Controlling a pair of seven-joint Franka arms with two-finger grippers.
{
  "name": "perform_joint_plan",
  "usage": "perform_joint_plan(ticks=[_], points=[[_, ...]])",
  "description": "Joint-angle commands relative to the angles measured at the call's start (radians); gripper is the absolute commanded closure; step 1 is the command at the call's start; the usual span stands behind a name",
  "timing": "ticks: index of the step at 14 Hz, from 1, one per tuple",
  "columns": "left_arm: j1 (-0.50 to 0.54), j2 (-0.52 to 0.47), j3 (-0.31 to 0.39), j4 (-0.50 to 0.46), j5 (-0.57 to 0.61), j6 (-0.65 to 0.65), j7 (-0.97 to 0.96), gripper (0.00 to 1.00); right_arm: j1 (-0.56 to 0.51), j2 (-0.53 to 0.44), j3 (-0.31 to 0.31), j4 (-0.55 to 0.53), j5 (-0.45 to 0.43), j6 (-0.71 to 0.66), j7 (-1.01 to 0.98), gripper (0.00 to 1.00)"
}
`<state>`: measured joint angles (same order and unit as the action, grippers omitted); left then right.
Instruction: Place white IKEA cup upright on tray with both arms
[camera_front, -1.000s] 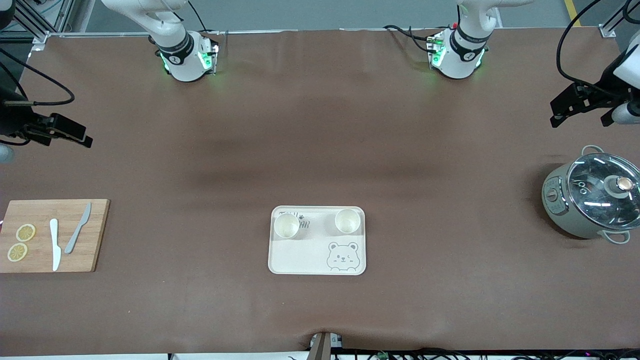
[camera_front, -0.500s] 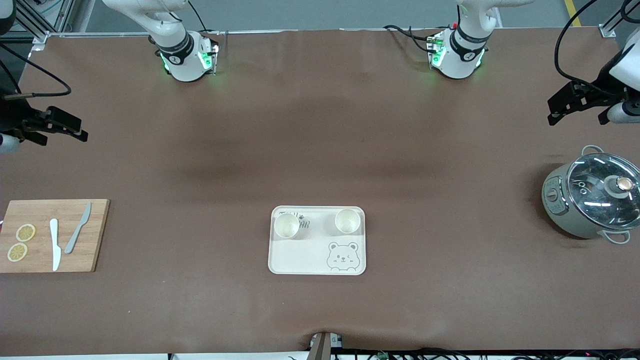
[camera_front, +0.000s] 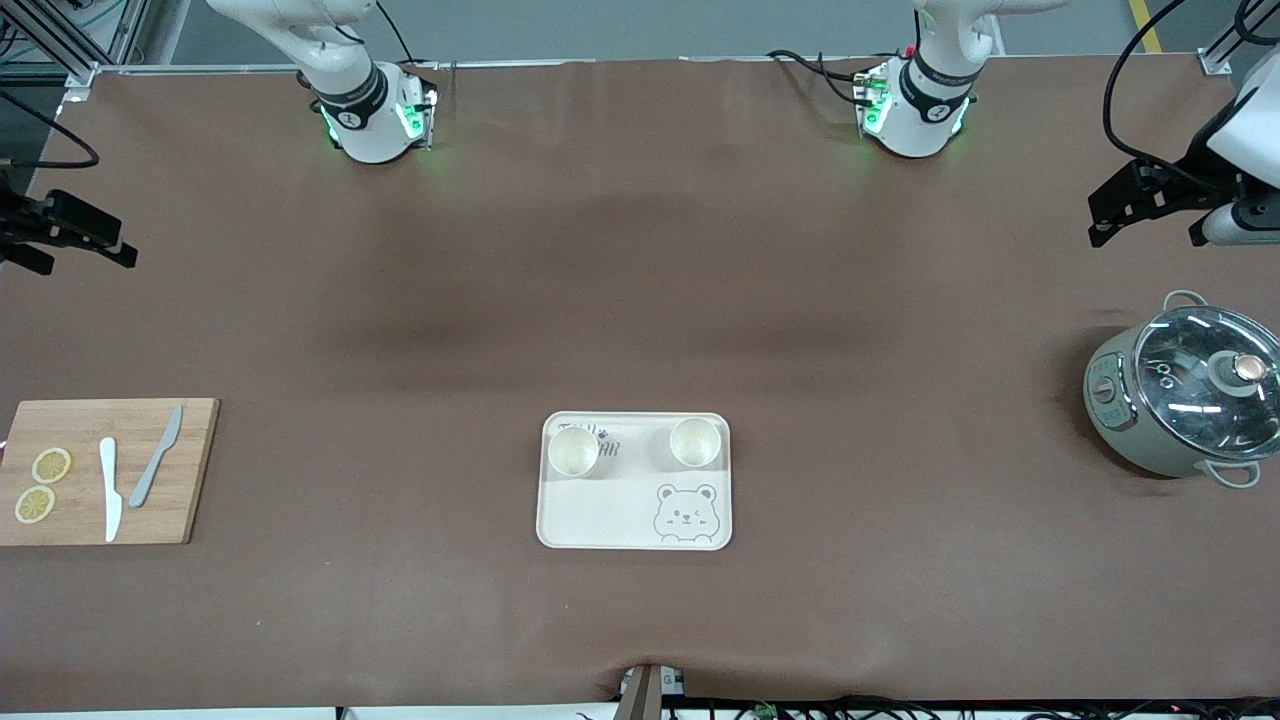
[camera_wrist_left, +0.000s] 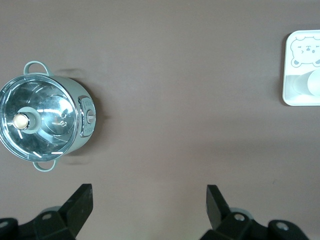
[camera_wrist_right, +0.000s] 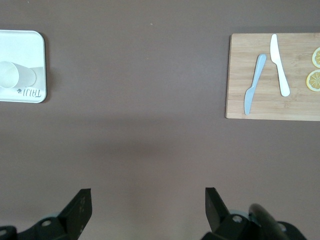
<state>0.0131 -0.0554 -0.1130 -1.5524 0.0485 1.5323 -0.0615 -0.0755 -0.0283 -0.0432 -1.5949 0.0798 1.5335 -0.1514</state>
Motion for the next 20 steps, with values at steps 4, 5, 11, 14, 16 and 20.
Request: perform_joint_plan(ticks=[4,5,11,14,16,20], points=[[0.005,-0.012,-0.004,0.003,-0.022,-0.029,0.022,0.00,-0.013,-0.009,0.025,0.001,-0.090,-0.016,0.137,0.00],[0.004,-0.011,-0.004,0.005,-0.022,-0.035,0.022,0.00,-0.003,-0.009,0.026,0.003,-0.103,-0.026,0.192,0.00],[0.005,-0.007,-0.002,0.008,-0.038,-0.034,0.022,0.00,-0.003,-0.007,0.023,0.010,-0.098,-0.032,0.210,0.00],[0.005,-0.001,0.001,0.029,-0.036,-0.035,0.017,0.00,-0.003,-0.004,0.023,0.030,-0.092,-0.032,0.202,0.00],[0.005,0.002,0.001,0.035,-0.035,-0.035,0.012,0.00,-0.003,-0.004,0.025,0.032,-0.091,-0.030,0.194,0.00],[0.004,0.003,0.000,0.035,-0.032,-0.043,0.012,0.00,-0.003,-0.005,0.025,0.030,-0.091,-0.032,0.130,0.00]])
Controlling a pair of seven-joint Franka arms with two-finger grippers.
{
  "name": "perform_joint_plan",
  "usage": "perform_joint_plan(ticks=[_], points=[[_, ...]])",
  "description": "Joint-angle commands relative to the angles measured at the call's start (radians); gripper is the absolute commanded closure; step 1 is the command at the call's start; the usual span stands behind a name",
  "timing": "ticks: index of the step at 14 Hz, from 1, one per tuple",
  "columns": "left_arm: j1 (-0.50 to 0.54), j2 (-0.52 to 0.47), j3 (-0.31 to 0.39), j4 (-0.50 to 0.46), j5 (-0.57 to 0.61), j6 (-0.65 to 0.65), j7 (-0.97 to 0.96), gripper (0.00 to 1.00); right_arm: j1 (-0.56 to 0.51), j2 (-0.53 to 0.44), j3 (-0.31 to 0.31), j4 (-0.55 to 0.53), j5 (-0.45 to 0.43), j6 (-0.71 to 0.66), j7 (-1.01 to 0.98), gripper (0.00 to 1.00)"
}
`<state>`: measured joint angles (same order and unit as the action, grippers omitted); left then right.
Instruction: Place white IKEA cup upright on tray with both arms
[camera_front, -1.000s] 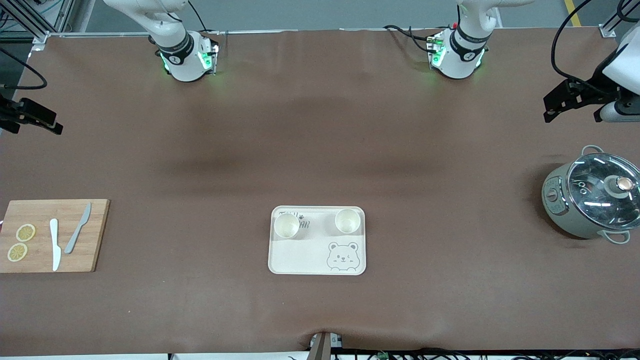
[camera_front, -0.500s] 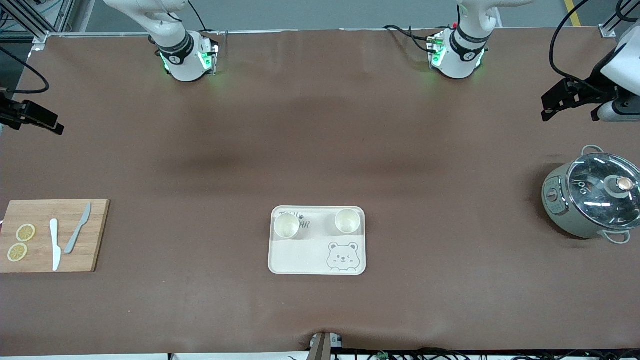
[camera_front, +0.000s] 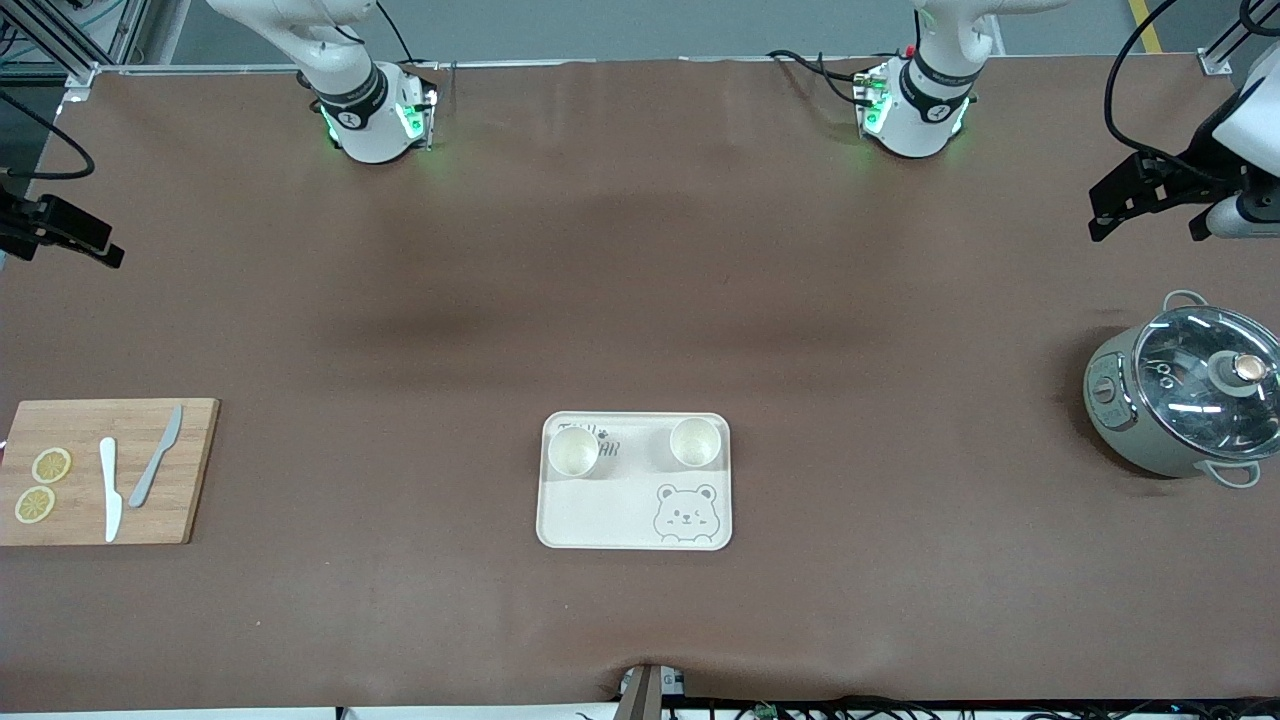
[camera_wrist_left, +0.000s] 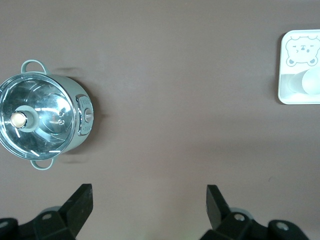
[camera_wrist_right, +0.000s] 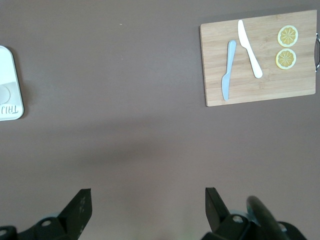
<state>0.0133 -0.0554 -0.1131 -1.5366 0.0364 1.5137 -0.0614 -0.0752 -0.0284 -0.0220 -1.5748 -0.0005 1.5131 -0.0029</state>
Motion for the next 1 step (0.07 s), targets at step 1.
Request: perform_joint_plan(ticks=[1], points=[[0.002,0.002,0.000,0.020,-0.020,-0.027,0.012,0.00,-0.003,-0.005,0.004,0.012,-0.010,-0.011,-0.017,0.00]])
